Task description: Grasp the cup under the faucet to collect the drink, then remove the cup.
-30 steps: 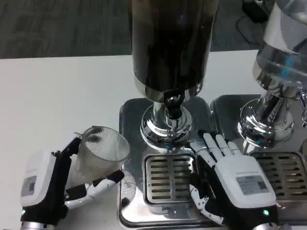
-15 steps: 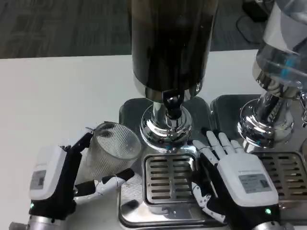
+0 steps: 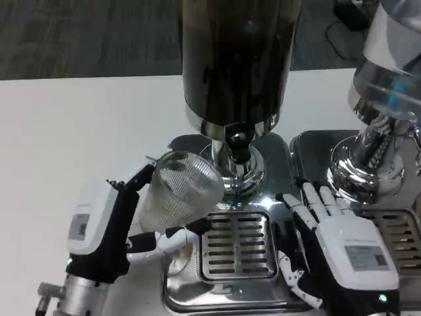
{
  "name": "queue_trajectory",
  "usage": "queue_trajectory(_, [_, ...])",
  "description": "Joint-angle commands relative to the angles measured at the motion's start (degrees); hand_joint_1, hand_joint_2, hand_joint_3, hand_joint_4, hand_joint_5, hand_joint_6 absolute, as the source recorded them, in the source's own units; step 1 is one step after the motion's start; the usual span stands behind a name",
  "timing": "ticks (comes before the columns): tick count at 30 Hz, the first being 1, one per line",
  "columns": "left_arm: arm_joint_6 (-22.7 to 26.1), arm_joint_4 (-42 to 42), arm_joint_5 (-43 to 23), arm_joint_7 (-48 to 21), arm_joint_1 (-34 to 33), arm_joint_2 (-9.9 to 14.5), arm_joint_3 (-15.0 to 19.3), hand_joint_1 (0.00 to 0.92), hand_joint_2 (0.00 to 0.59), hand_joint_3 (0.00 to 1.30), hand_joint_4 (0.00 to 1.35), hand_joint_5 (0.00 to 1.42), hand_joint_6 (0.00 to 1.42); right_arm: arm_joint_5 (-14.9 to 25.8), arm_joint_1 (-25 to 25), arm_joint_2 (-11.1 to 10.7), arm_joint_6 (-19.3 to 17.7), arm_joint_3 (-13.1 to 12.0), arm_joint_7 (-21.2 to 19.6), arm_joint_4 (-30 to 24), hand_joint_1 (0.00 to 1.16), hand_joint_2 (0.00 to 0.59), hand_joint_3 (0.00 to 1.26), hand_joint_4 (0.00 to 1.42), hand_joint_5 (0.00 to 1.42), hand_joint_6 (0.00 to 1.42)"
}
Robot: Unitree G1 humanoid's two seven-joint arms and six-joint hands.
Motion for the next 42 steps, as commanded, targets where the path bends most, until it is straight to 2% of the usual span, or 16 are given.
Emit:
queue_trajectory(1, [-2.17,1.35,0.88,-0.70,-3.37,-1.42,-2.19,0.481,0.184,0.39,0.42,0.67,0.56,0.14,2.33,0.33,1.61,-1.71,-0.76,-2.74,0.49,0.571,0.17,0.00,0.00,0.06])
queue_trajectory(13, [-2.85,5.63,1.34,-0.85,-6.45,-4.49,-5.30,0.464,0.185,0.39,0.42,0.67,0.56,-0.62,4.65,0.52,2.48,-1.94,0.29,-5.49,0.49,0.571,0.17,0.00,0.00,0.06])
queue_trajectory(18, [-1.75,8.03,1.42,-0.60,-8.21,-6.71,-6.08,0.420,0.174,0.39,0.42,0.66,0.55,-0.26,5.47,0.69,2.48,-2.25,0.59,-6.11,0.49,0.571,0.17,0.00,0.00,0.06])
queue_trajectory(29, [1.20,11.88,2.77,1.13,-10.64,-8.46,-8.77,0.368,0.169,0.39,0.41,0.64,0.50,-0.28,6.01,0.76,2.35,-2.27,1.37,-6.91,0.49,0.571,0.17,0.00,0.00,0.06])
queue_trajectory(37, [4.04,13.14,3.73,3.11,-10.93,-8.16,-11.33,0.360,0.165,0.37,0.41,0.63,0.46,0.10,5.67,0.88,2.15,-2.51,1.54,-6.52,0.49,0.571,0.17,0.00,0.00,0.06])
queue_trajectory(42, [6.58,13.54,4.75,3.79,-10.45,-7.30,-12.53,0.326,0.150,0.36,0.41,0.64,0.54,0.41,4.92,1.39,2.10,-2.09,1.54,-5.70,0.49,0.571,0.17,0.00,0.00,0.06])
